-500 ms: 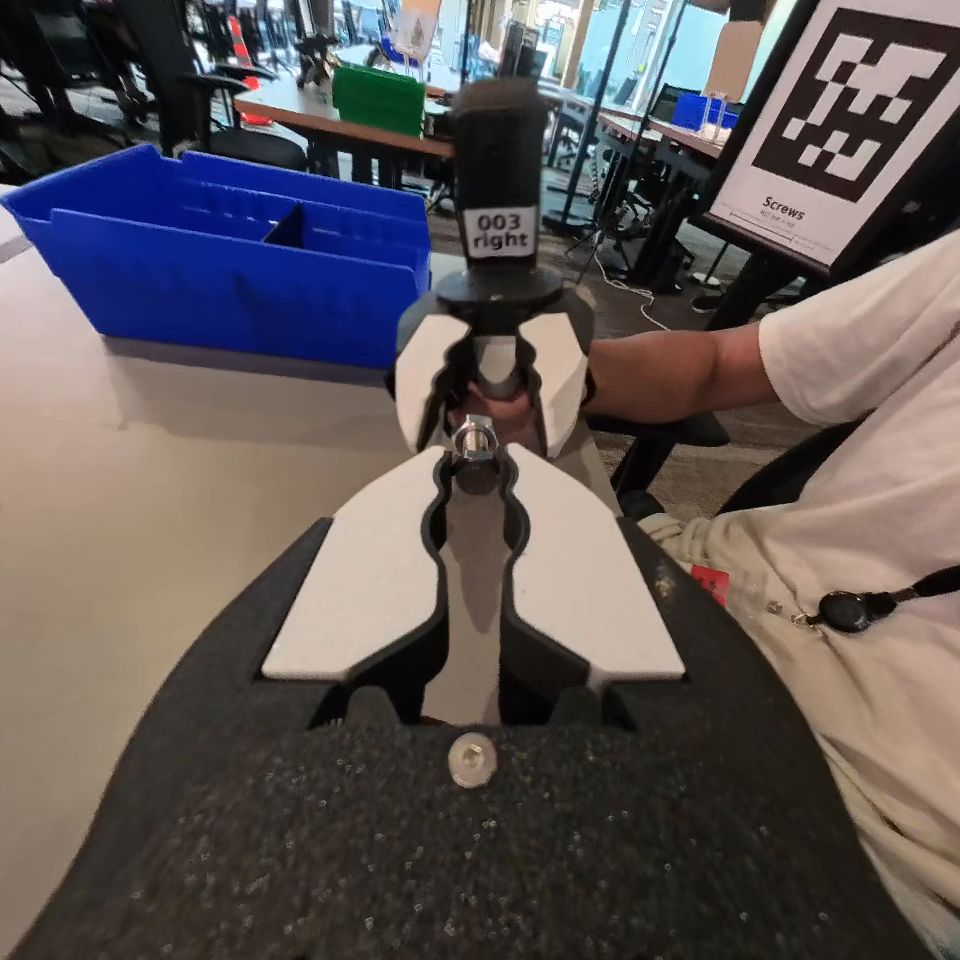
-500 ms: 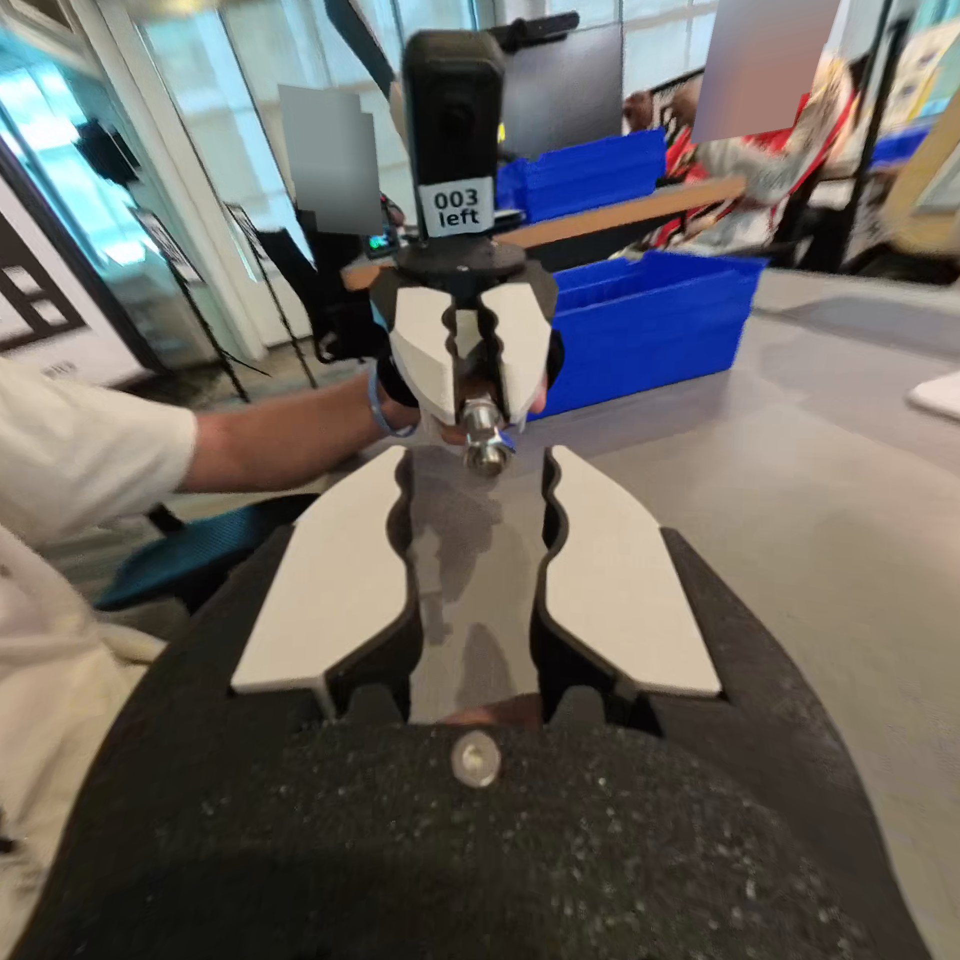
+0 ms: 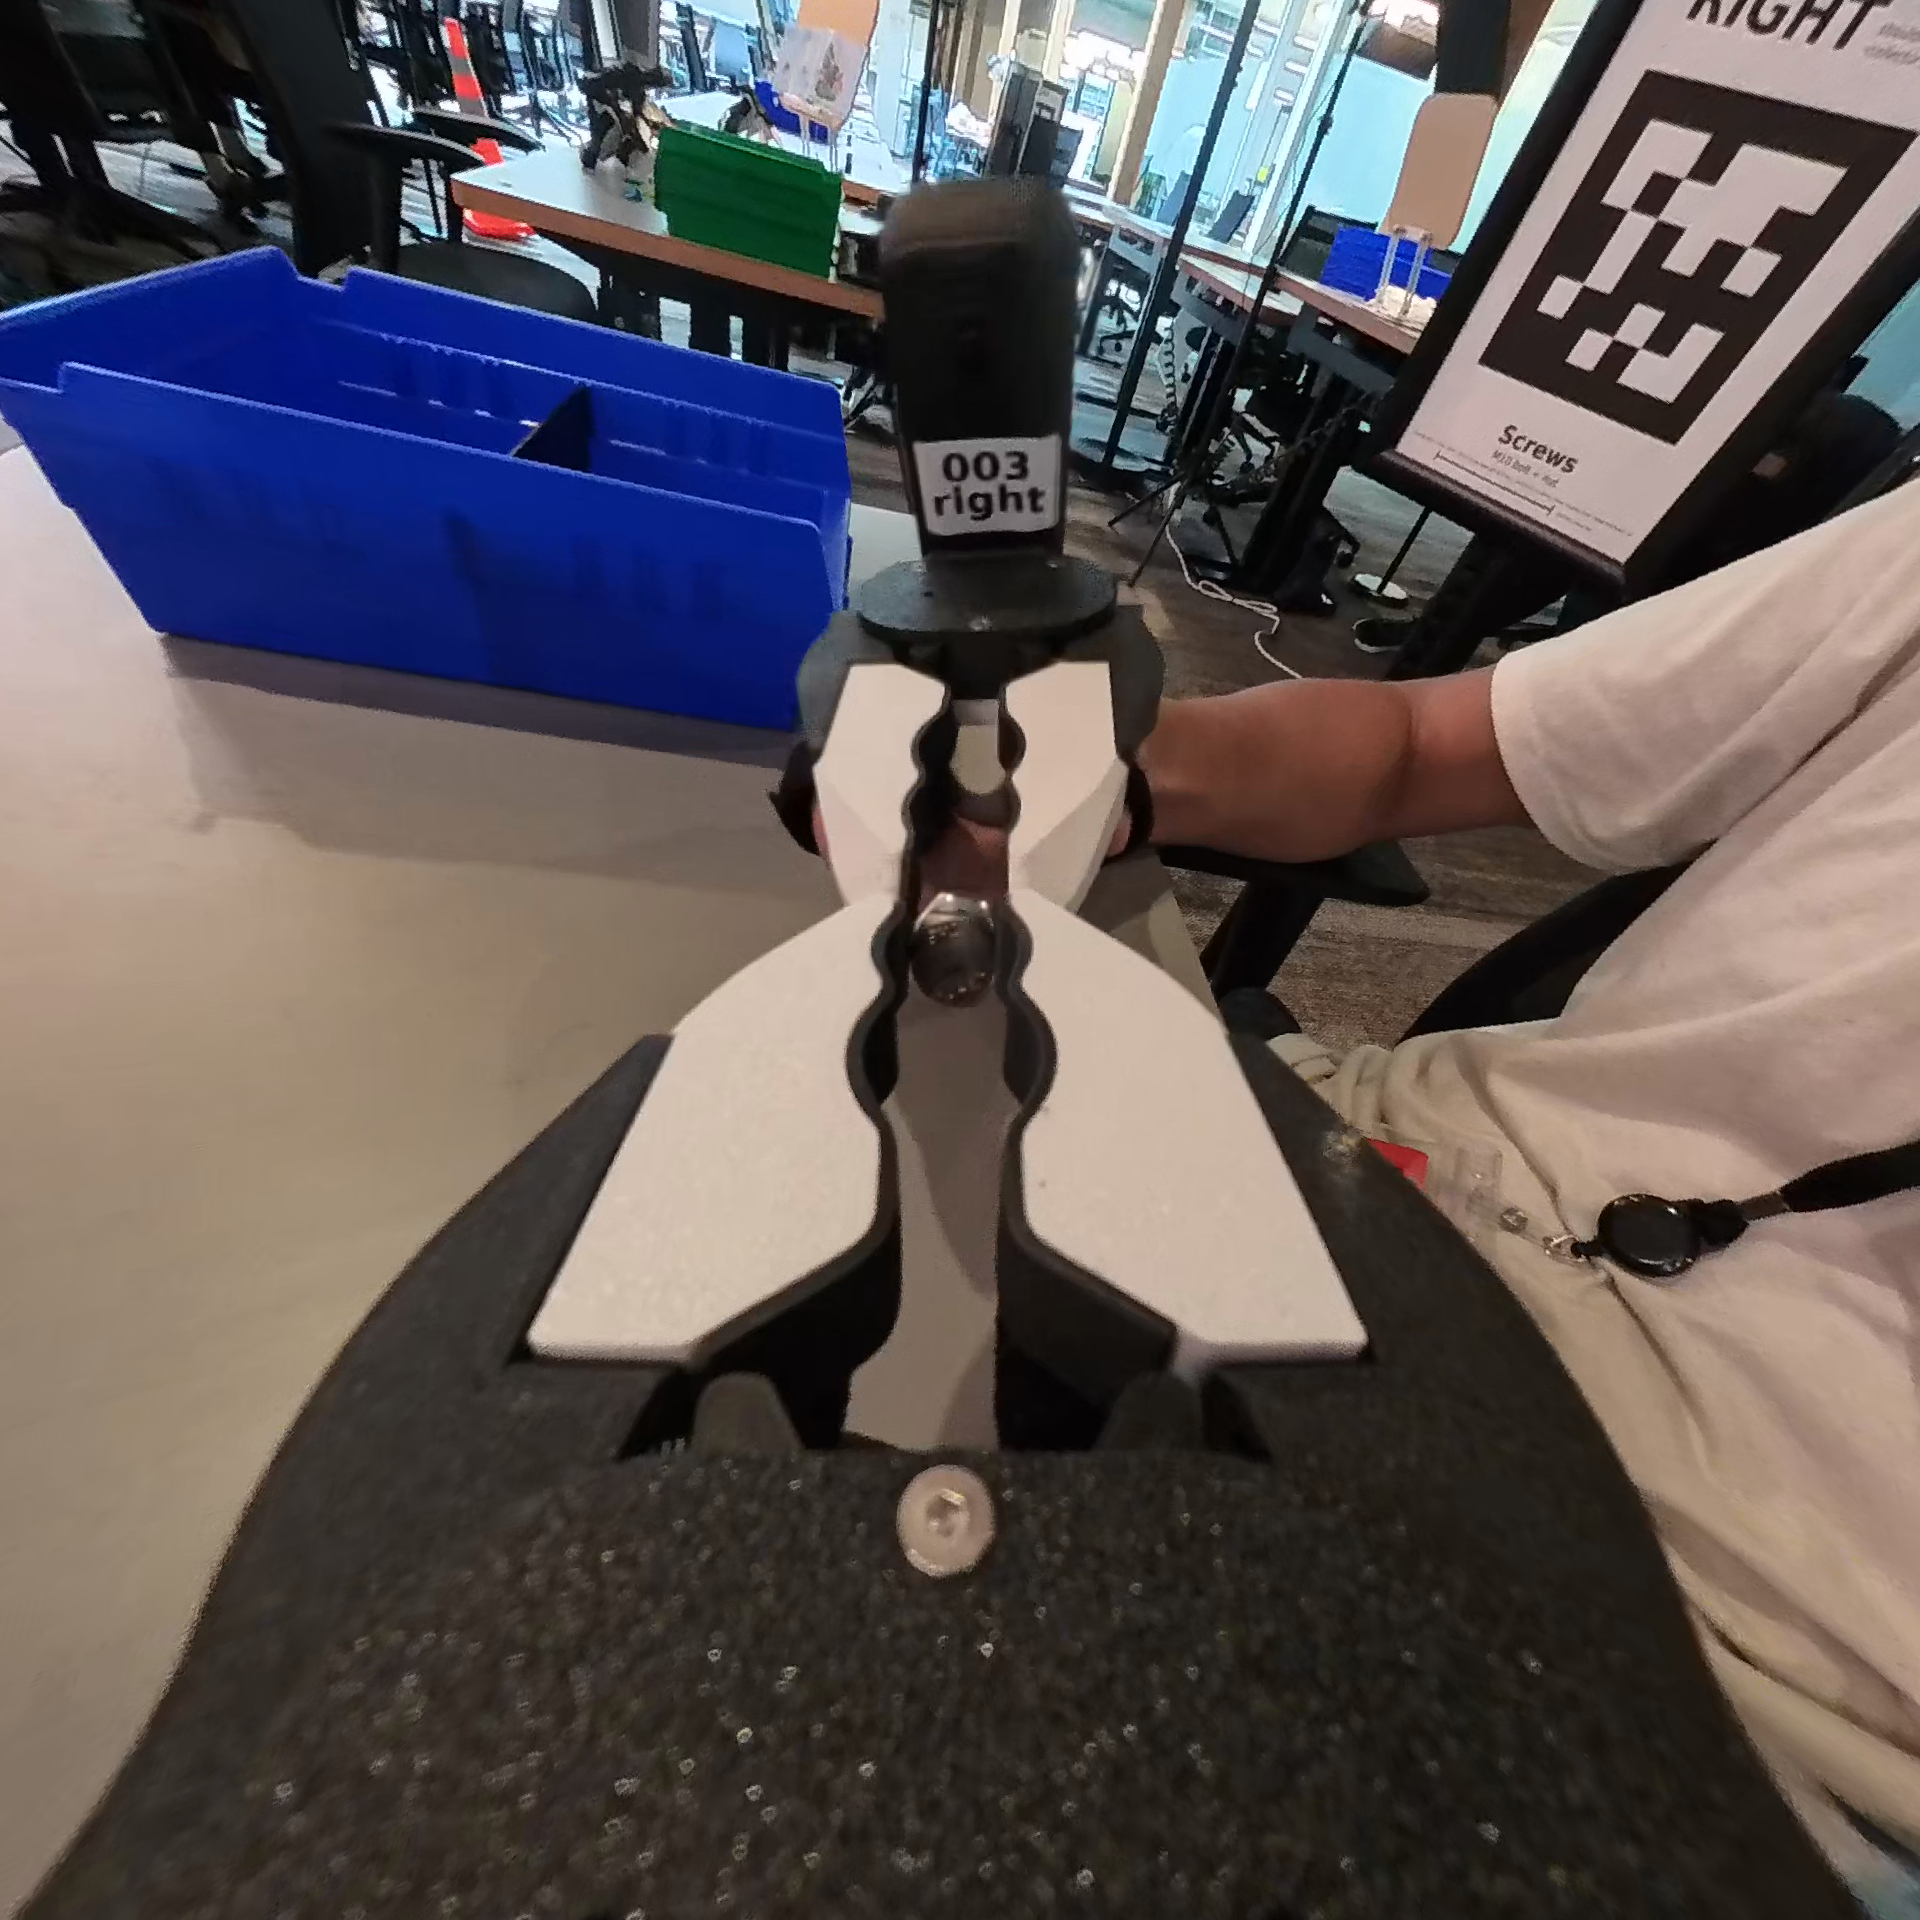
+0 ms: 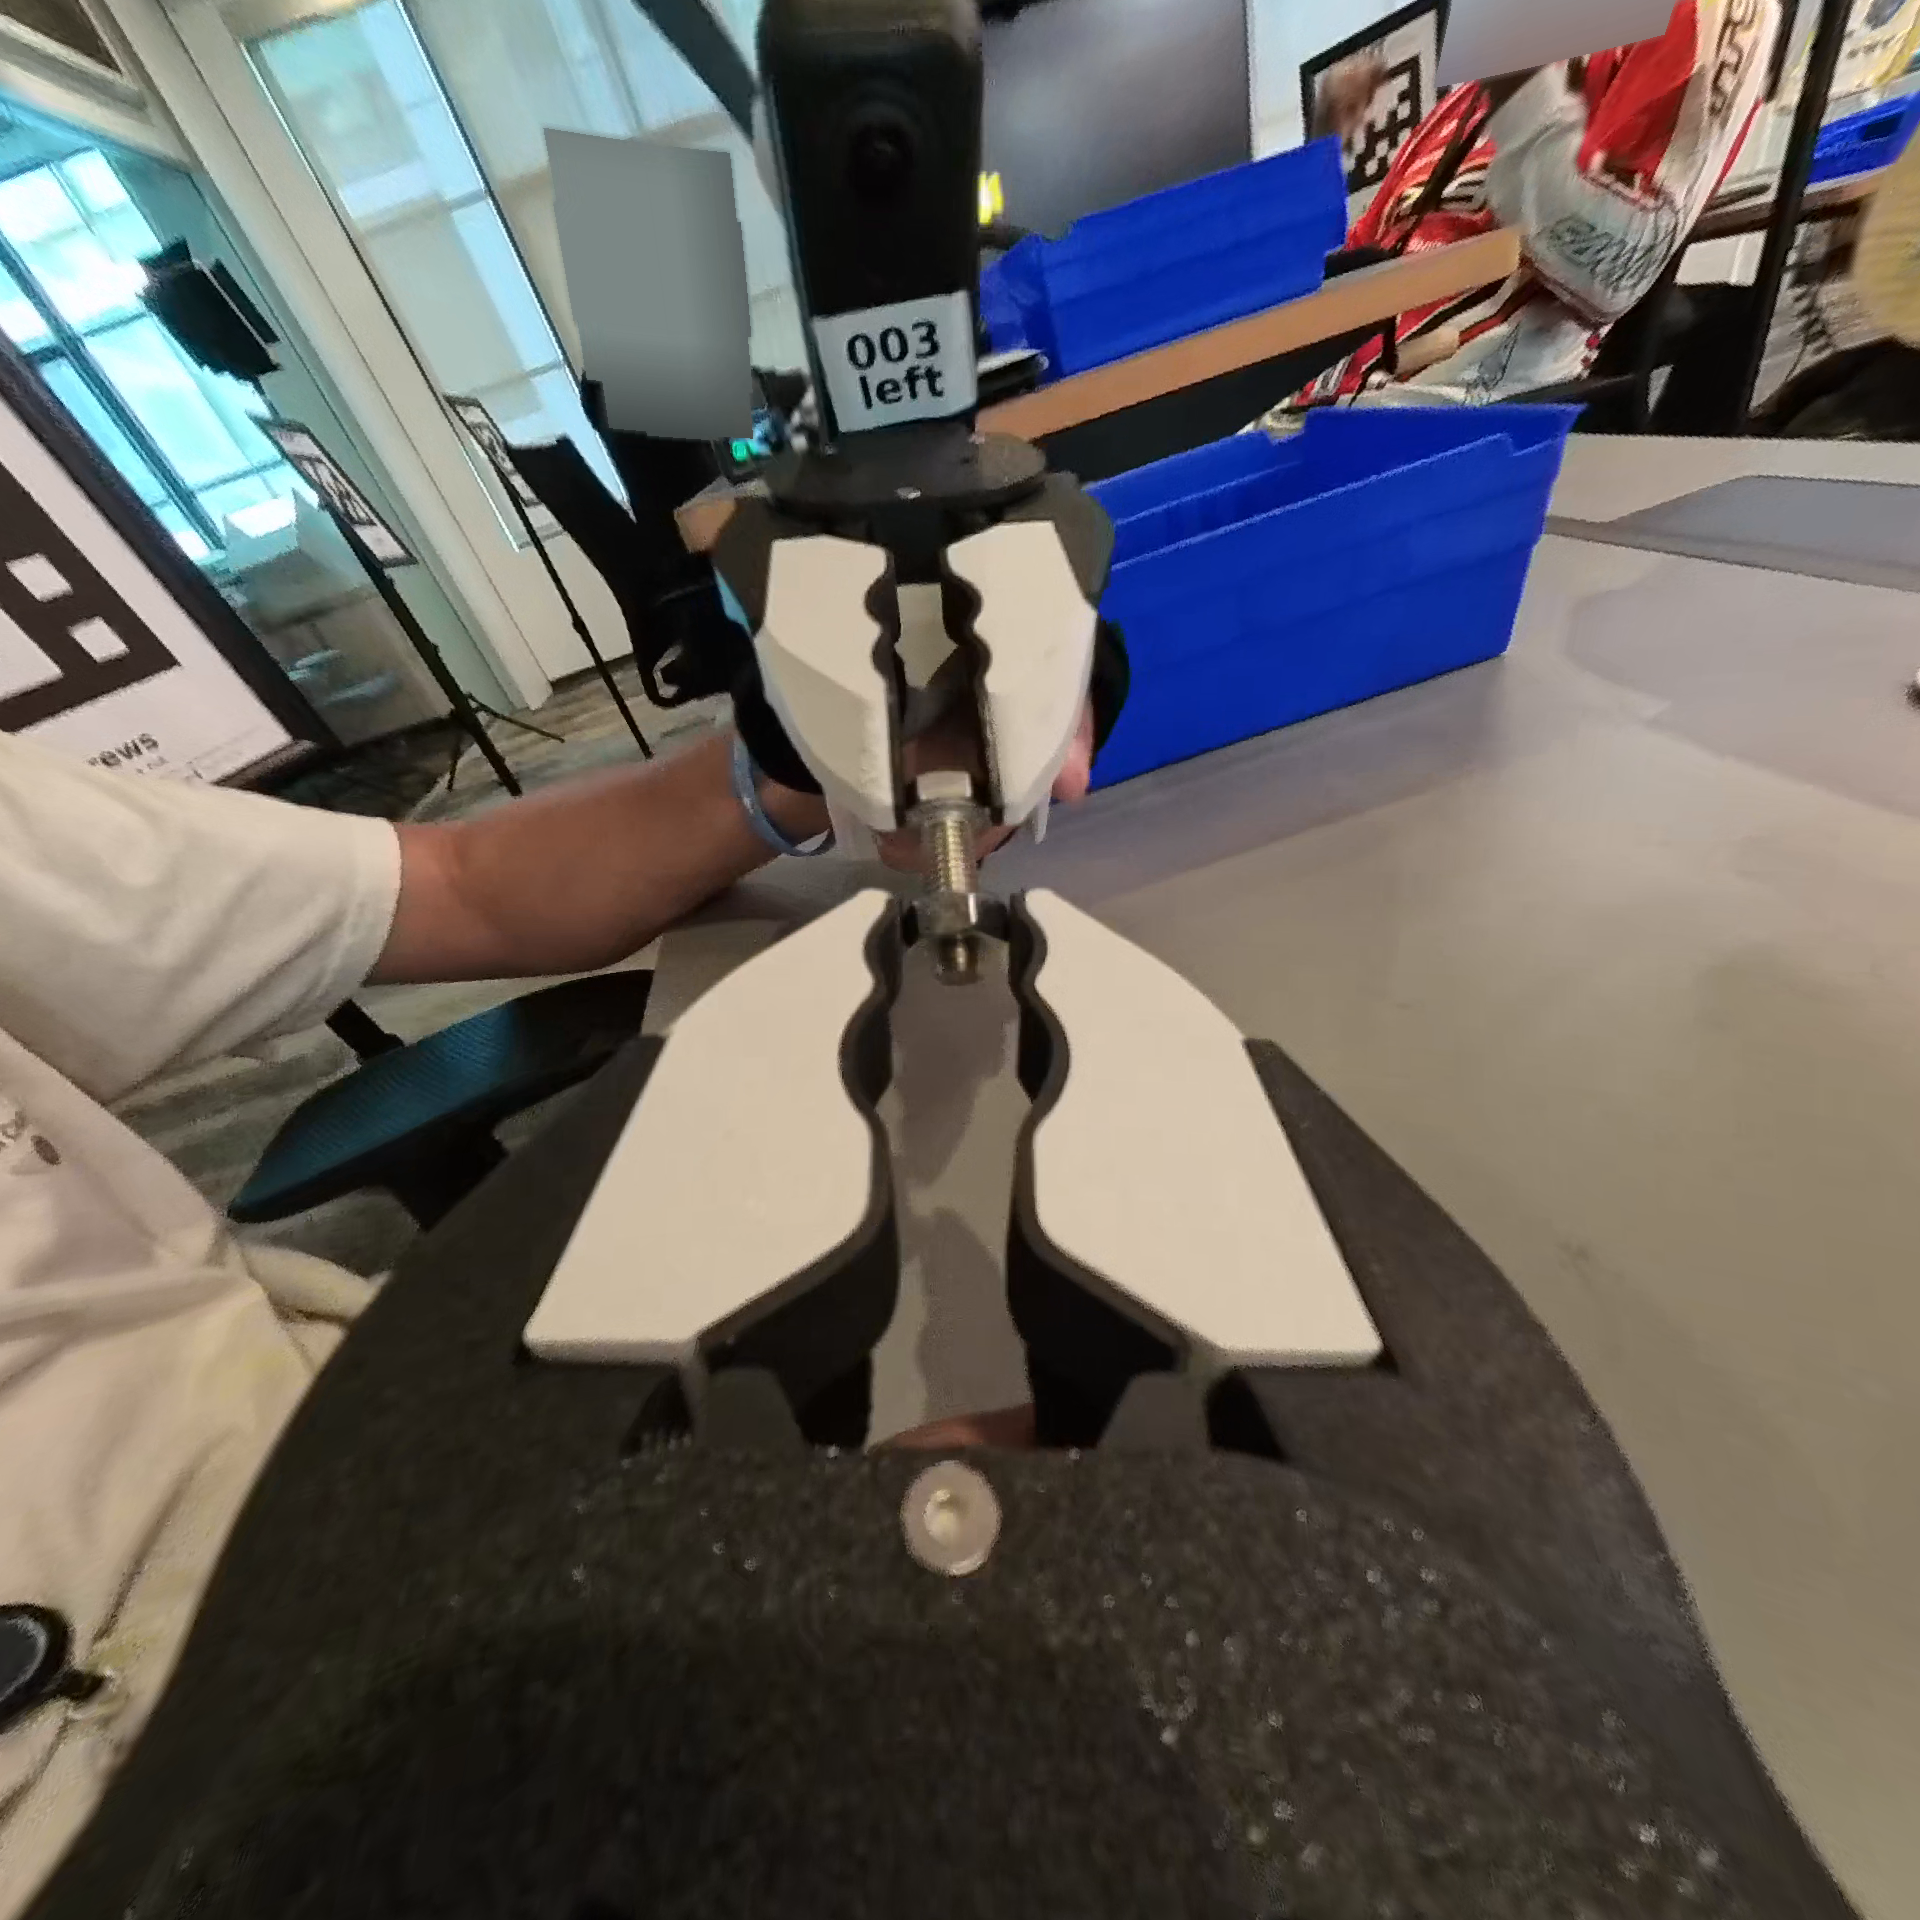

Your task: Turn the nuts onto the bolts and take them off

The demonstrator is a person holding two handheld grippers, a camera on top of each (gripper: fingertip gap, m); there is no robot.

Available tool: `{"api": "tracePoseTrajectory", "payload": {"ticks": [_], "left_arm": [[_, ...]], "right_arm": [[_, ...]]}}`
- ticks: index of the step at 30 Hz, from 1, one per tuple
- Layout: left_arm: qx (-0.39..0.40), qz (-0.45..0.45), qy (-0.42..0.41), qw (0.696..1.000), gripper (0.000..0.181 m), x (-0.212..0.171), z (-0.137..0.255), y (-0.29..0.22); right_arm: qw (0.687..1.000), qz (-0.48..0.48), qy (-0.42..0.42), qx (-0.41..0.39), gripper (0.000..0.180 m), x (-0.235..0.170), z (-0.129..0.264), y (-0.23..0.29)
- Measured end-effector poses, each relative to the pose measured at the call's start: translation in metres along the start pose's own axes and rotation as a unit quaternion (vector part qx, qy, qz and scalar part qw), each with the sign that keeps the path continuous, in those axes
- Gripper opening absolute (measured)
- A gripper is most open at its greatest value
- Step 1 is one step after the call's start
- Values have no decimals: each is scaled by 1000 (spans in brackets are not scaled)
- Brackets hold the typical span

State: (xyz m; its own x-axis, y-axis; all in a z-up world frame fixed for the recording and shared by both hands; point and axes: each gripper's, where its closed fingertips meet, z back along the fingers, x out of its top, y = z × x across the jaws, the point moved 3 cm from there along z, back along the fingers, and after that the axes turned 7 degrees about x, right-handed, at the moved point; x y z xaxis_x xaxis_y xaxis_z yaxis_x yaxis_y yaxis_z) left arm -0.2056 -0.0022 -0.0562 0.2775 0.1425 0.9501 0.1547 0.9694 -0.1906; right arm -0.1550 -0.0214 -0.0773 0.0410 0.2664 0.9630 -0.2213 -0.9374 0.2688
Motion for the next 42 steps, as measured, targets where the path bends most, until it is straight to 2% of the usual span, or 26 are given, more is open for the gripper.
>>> {"api": "tracePoseTrajectory", "payload": {"ticks": [8,10,16,23,32,33,41,42], "left_arm": [[7,2,-18,1000,13,0,-1,1],[22,-19,-15,999,23,-1,1,1],[30,-41,1,999,25,-3,9,1],[20,-60,25,998,40,-10,4,-5],[22,-67,34,997,33,-14,0,-6],[21,-68,37,997,18,-15,0,-7],[6,-70,30,997,17,-12,1,-7],[8,-65,20,998,17,-10,2,-6]], "right_arm": [[1000,2,19,-5,18,-3,1,-2],[1000,8,28,-10,18,-5,2,-2],[1000,-5,23,5,18,-4,1,0],[999,-24,6,21,18,0,1,1],[999,-26,12,32,18,-2,-2,5],[999,-27,12,30,18,-2,-2,4],[998,-44,-7,49,19,1,-1,7],[997,-42,-22,56,26,4,1,9]]}}
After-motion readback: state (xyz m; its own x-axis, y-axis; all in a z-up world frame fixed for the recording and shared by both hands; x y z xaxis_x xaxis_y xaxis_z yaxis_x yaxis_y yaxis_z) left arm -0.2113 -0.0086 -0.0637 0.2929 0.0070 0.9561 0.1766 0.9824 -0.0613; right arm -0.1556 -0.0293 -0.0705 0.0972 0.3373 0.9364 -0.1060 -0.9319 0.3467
